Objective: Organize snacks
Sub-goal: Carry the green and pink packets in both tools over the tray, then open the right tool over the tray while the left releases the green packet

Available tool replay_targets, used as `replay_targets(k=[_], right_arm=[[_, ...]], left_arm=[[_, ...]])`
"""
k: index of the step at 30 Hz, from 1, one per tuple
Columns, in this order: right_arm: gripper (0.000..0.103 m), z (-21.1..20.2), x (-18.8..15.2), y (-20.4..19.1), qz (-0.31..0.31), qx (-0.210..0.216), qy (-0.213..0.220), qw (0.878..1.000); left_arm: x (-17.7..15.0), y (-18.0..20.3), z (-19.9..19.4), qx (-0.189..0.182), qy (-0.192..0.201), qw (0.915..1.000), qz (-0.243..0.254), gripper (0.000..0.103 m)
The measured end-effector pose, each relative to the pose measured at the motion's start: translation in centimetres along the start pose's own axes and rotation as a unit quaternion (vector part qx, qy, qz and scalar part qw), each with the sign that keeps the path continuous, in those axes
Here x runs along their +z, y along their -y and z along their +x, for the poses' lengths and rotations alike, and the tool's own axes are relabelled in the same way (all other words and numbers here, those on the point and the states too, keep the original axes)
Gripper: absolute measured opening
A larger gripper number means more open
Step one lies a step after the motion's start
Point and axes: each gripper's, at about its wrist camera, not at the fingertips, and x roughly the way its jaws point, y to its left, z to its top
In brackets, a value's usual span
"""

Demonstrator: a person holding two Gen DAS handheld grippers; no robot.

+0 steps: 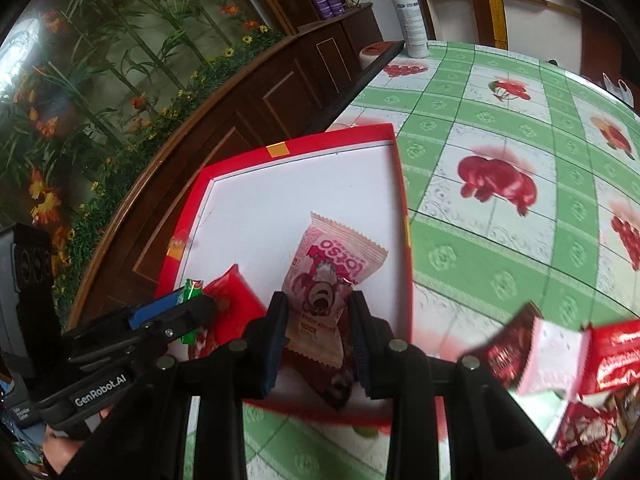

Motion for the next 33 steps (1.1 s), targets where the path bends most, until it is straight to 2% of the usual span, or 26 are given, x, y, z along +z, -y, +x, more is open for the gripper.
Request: replay_targets(k=[9, 28, 30, 31, 32, 33], right_arm=[[0.034, 2.9, 0.4, 0.0, 0.004, 0.002, 0.001, 1.000], [0.035, 4.2, 0.2, 1.0, 0.003, -0.001, 0.001, 1.000], [0.045, 3.7, 0.2, 1.1, 0.007, 0.001, 0.007, 1.000], [0.055, 3.4, 0.2, 1.1, 0.010, 0.005, 0.012, 1.000], [0.060, 3.0, 0.2, 1.0, 0.012, 0.007, 0.020, 1.000], [0.061, 2.6, 0.1, 0.9, 0.012, 0.007, 0.028, 1.000]], left_arm=[[0.9, -1.3, 2.6, 0.033, -0.008, 0.9993, -0.015, 0.033], [2.1, -1.2, 4.3, 0.042, -0.025, 0.9986, -0.018, 0.033], [2.3, -1.4, 4.2, 0.040, -0.026, 0.9985, -0.025, 0.034], [2.3, -1.4, 4.1, 0.039, -0.024, 0.9985, -0.029, 0.038], [2.2, -1.5, 4.0, 0.039, -0.023, 0.9985, -0.032, 0.042], [2.2, -1.6, 3.9, 0.038, -0.022, 0.9984, -0.035, 0.042]])
